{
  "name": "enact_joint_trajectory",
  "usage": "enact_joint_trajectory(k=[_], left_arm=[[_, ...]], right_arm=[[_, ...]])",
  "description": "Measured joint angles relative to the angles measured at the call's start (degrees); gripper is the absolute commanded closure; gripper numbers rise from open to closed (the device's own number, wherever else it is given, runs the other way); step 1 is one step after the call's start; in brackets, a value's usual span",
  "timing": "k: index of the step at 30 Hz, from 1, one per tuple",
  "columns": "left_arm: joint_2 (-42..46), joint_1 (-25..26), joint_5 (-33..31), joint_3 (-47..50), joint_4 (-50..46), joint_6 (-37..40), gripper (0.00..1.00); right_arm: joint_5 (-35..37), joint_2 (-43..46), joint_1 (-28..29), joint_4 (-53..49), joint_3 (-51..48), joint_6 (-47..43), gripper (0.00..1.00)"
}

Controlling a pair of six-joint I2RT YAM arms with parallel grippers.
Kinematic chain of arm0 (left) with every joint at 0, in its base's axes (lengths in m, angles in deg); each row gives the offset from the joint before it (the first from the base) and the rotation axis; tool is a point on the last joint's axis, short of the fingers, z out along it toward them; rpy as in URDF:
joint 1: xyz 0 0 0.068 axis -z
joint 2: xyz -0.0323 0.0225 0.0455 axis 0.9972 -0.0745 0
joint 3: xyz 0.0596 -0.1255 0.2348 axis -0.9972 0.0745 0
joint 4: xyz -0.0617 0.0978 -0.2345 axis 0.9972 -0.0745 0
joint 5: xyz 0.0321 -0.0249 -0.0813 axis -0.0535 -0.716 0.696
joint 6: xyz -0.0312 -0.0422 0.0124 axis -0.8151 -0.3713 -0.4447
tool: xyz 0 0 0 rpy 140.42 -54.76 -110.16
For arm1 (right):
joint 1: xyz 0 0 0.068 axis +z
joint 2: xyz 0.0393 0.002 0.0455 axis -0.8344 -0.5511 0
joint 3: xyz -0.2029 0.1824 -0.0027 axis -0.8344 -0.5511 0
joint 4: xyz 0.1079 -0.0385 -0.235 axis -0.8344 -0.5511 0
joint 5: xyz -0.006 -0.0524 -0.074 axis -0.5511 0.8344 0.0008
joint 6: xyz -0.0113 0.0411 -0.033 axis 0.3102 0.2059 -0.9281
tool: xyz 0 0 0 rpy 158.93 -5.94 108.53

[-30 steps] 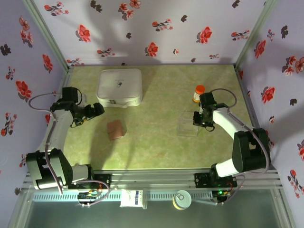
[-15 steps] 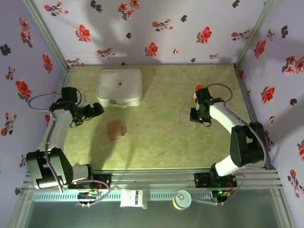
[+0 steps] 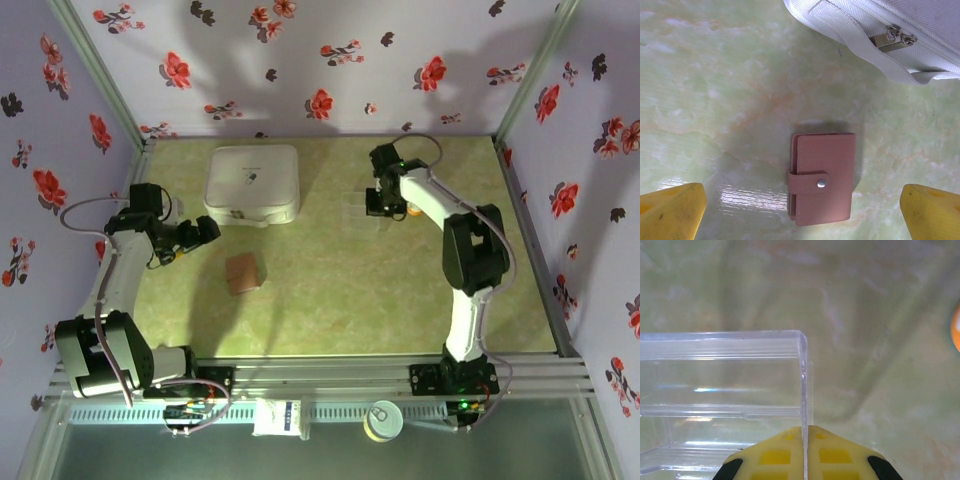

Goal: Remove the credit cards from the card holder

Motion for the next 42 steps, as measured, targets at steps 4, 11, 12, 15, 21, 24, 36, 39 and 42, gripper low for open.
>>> enact_joint_trajectory(k=[4,11,12,15,21,24,36,39,42], left_arm=[[-0.26,0.0,0.02,0.0,0.02,0.0,0.0],[-0.48,0.0,0.04,0.0,0.02,0.0,0.0],[-0.55,0.0,0.04,0.0,0.04,0.0,0.0],[-0.72,0.0,0.07,0.0,0.11,0.0,0.0],[-0.76,0.0,0.39,0.0,0.15,0.0,0.0],[-0.76,0.0,0.39,0.0,0.15,0.0,0.0],[-0.76,0.0,0.42,0.0,0.15,0.0,0.0],[-0.96,0.0,0.42,0.0,0.15,0.0,0.0],[-1.18,0.0,0.42,0.0,0.15,0.0,0.0]], right_arm=[[0.98,-5.79,1.27,-2.36,7.8,0.44,0.92],[2.16,-9.16,2.51,-4.7,11.54,1.46,0.9],[2.25,-9.27,2.58,-4.85,11.54,1.51,0.9],[2.6,-9.46,2.78,-5.14,11.65,2.14,0.88],[3.37,-9.6,2.86,-5.16,11.96,2.95,0.88],[3.67,-10.54,2.86,-5.31,13.27,2.99,0.88],[3.69,-12.48,2.86,-5.33,16.09,4.28,0.8],[3.67,-12.48,2.93,-5.33,16.09,4.5,0.76],[3.65,-12.48,2.93,-5.33,16.09,4.5,0.75]])
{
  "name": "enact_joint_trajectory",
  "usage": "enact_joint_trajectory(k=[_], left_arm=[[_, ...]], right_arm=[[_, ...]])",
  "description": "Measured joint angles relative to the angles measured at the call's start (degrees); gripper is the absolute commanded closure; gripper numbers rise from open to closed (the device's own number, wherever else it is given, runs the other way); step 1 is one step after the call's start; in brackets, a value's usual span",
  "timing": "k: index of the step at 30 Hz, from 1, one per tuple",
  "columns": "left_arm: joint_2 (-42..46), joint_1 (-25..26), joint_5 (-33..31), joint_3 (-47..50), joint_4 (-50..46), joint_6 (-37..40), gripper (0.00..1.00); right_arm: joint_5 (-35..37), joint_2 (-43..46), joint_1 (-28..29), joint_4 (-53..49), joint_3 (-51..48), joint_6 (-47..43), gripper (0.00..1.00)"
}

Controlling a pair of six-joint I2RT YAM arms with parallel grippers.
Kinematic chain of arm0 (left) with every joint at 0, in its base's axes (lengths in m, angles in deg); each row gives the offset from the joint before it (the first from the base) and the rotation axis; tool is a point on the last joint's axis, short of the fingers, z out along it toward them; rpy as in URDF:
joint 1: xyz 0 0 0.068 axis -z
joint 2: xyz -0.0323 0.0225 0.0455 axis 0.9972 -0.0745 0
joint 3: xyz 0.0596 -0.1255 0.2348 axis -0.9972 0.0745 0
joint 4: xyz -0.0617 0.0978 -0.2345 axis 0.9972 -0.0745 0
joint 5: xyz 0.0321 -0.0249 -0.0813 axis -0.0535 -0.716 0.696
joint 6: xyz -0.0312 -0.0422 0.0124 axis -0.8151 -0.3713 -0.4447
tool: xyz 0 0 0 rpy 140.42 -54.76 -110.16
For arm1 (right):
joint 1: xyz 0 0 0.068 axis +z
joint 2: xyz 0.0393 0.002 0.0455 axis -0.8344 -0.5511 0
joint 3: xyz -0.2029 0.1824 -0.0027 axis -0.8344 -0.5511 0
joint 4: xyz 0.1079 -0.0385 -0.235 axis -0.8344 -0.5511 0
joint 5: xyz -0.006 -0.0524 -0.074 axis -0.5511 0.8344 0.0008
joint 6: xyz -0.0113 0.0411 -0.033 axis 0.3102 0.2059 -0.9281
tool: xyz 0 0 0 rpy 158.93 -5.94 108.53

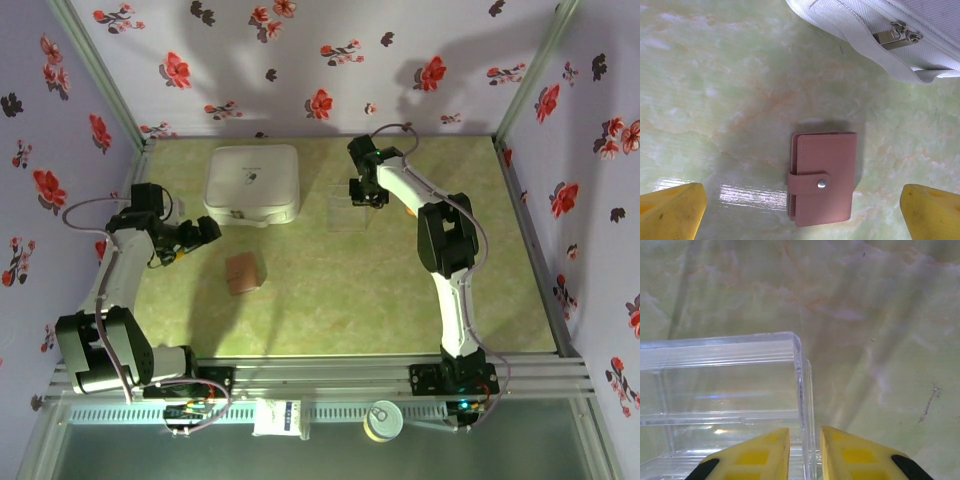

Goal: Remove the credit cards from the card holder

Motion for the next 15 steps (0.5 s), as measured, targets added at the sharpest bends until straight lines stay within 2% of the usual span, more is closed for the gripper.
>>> enact_joint_trajectory(k=[9,15], left_arm=[[0.0,0.0,-0.02,0.0,0.02,-0.04,0.0],[-0.09,0.94,-0.48,0.9,-0.11,-0.68,0.0]], right_arm=[[-0.24,0.94,0.24,-0.26,-0.02,0.0,0.7],[-0.44,6.45,0.74,-0.87,-0.15,-0.07,0.67]])
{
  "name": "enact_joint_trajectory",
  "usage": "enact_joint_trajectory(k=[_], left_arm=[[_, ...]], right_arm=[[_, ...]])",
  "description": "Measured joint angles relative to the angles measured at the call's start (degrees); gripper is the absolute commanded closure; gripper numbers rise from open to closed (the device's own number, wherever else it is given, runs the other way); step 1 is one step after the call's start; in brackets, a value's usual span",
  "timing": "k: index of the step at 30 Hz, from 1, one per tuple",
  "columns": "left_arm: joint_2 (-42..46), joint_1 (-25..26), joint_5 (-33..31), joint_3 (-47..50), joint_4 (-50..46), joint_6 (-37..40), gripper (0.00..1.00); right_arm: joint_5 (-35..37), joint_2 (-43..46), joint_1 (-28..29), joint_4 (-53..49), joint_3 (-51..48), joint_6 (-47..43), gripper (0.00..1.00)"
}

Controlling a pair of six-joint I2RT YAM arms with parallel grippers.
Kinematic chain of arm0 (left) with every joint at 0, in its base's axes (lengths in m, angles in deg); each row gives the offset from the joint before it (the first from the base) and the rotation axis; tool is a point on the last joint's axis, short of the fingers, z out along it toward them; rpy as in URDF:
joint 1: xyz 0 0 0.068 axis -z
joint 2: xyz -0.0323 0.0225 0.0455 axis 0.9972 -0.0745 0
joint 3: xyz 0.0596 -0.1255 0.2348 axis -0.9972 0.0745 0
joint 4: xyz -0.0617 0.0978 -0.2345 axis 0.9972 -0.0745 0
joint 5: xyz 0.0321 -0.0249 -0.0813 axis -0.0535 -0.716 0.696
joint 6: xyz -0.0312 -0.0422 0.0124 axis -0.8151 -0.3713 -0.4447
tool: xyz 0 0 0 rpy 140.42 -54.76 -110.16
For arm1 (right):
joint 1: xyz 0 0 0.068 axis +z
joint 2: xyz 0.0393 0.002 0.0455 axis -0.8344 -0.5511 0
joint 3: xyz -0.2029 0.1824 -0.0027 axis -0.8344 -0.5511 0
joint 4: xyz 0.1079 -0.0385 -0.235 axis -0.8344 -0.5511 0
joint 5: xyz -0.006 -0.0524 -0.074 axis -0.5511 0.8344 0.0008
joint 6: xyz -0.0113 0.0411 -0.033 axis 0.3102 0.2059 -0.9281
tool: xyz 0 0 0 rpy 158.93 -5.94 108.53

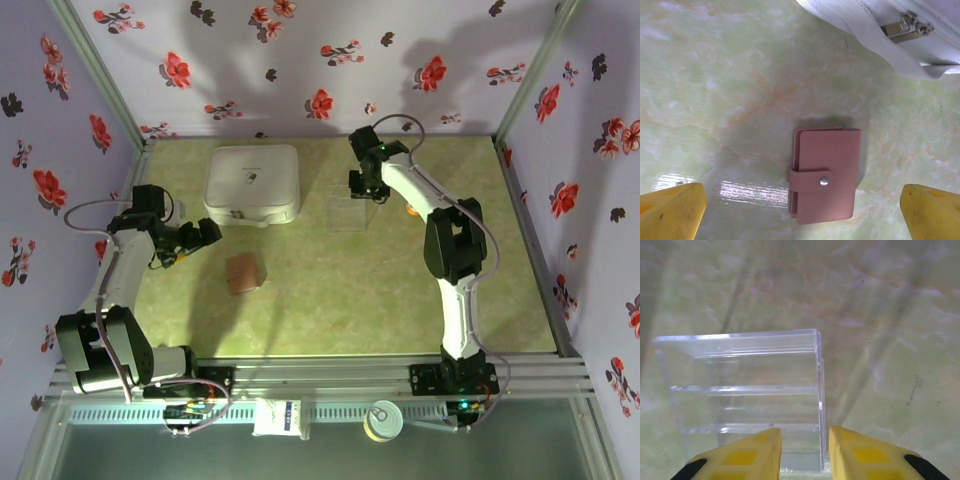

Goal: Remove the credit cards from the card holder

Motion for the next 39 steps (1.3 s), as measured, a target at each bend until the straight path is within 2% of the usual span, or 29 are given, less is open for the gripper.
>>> enact_joint_trajectory(k=[8,17,30,39], left_arm=[[-3.1,7.93,-3.1,0.09,0.13,-2.89,0.0],[-11.37,15.04,-7.8,0.11,1.79,-5.77,0.0],[-23.56,19.28,-9.2,-2.71,5.79,-7.82,0.0],[-27.12,26.12,-9.2,-9.31,6.14,-9.73,0.0]], right_arm=[[-0.52,9.49,0.33,0.04,-6.21,-0.17,0.65],[-0.85,14.91,0.37,1.14,-15.37,-0.68,0.62],[-0.83,19.08,0.37,3.58,-21.46,-2.56,0.58],[-0.55,21.4,0.22,3.69,-23.54,-3.63,0.56]])
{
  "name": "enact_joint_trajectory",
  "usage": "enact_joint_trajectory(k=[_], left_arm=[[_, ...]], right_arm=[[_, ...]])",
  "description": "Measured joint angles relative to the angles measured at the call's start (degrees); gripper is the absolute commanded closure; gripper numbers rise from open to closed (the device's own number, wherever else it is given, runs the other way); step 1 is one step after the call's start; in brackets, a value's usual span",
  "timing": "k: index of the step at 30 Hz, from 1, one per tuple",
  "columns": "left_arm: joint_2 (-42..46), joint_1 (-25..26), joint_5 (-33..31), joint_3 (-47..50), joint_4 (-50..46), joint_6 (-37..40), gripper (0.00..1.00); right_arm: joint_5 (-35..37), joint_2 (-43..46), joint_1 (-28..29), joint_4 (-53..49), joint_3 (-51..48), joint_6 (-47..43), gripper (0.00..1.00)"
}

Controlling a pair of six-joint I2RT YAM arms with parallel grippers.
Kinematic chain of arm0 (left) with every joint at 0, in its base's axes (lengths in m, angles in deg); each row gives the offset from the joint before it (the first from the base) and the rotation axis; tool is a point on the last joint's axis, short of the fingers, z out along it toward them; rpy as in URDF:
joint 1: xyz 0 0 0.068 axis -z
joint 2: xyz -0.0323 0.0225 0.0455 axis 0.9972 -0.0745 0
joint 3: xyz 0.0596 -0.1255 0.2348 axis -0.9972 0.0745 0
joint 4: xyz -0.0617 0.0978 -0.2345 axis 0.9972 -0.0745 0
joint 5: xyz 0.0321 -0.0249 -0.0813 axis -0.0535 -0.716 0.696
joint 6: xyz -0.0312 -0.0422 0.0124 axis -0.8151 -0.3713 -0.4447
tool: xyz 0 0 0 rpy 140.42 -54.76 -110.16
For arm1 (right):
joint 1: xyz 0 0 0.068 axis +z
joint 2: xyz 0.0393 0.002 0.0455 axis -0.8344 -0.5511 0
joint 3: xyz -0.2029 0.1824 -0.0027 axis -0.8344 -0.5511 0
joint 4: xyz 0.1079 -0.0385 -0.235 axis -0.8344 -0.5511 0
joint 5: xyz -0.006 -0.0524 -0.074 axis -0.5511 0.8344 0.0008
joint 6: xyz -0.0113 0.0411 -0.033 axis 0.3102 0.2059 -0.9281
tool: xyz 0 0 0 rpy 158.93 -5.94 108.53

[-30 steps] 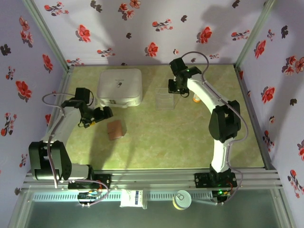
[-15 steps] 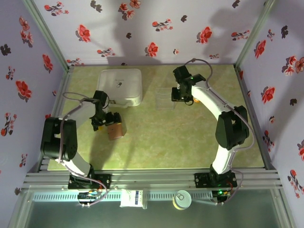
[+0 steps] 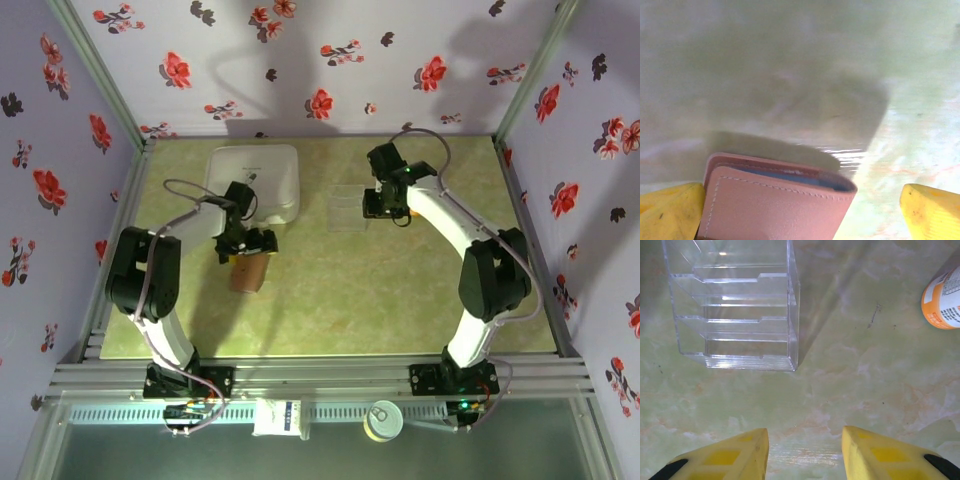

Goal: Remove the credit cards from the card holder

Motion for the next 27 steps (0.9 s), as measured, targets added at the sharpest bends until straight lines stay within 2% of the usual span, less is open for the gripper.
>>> enact_joint_trajectory(k=[8,19,23,27], left_arm=[[-4.02,8.48,0.02,-4.68,0.02,-1.95,0.0],[-4.96,19.85,-0.09,-5.14,-0.72,-4.94,0.0],[-4.15,23.15,-1.44,-2.62,-0.59,-6.25,0.0],[0.2,24.87,-3.13,2.1,-0.55,-8.26,0.0]], right_arm=[[0.5,4.85,-0.83,0.07,-2.82,-0.02,0.55],[0.79,9.79,-1.53,0.07,-6.99,0.02,0.53],[0.79,10.78,-1.53,0.07,-8.0,0.04,0.52],[0.76,11.39,-1.53,0.07,-8.68,0.17,0.52]])
